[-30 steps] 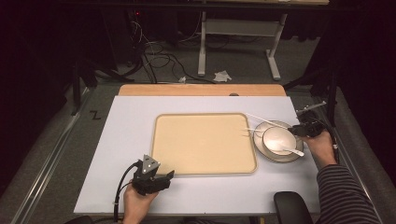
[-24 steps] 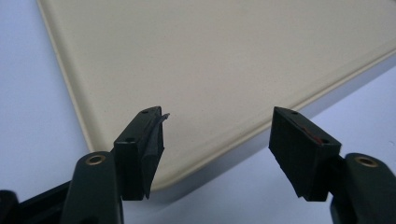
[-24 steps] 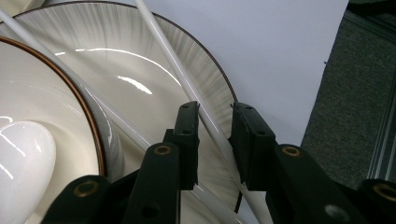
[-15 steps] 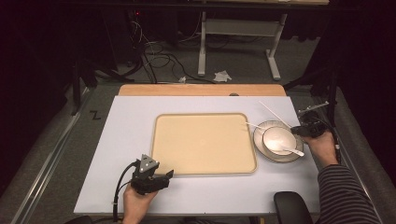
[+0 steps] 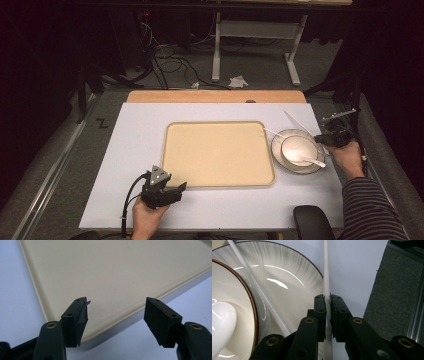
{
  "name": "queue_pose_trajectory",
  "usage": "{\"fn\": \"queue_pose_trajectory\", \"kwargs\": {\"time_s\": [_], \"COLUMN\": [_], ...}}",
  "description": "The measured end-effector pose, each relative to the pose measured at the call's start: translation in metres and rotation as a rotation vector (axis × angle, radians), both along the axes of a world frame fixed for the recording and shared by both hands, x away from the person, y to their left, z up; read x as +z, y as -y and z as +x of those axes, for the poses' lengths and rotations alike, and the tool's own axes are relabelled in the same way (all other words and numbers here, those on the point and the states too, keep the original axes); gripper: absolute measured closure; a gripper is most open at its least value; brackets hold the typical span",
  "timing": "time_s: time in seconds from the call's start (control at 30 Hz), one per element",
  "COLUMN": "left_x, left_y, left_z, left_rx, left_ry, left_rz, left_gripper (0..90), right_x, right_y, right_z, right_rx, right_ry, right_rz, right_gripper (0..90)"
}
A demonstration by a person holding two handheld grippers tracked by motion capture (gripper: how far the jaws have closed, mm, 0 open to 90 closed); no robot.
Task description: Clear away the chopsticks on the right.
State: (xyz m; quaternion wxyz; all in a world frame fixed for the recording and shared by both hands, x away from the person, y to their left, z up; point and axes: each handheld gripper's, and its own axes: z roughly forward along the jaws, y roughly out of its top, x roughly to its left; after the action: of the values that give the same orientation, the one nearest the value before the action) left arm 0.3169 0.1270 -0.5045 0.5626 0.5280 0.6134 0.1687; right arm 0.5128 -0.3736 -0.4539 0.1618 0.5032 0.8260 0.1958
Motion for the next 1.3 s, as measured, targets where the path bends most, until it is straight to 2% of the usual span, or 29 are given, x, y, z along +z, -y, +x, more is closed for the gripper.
{"fn": "queue_pose_trajectory", "kwargs": {"time_s": [0.3, 0.6, 0.9, 1.3], "left_x": [0.001, 0.001, 0.001, 0.002], "left_y": [0.0, 0.003, 0.009, 0.021], "left_z": [-0.001, 0.0, 0.004, 0.011], "left_rx": [-0.002, -0.022, -0.061, -0.133], "left_ry": [0.006, 0.003, 0.001, 0.004], "left_rz": [0.001, -0.002, -0.002, -0.005], "left_gripper": [35.8, 35.7, 35.8, 35.8], "right_x": [0.002, 0.01, 0.022, 0.041], "right_y": [0.001, 0.006, 0.006, -0.007], "right_z": [-0.001, -0.009, -0.022, -0.05], "right_rx": [0.0, -0.019, -0.021, 0.007], "right_ry": [0.01, 0.037, 0.073, 0.122], "right_rz": [-0.016, 0.007, 0.023, 0.011], "right_gripper": [85.5, 85.7, 85.9, 85.9]}}
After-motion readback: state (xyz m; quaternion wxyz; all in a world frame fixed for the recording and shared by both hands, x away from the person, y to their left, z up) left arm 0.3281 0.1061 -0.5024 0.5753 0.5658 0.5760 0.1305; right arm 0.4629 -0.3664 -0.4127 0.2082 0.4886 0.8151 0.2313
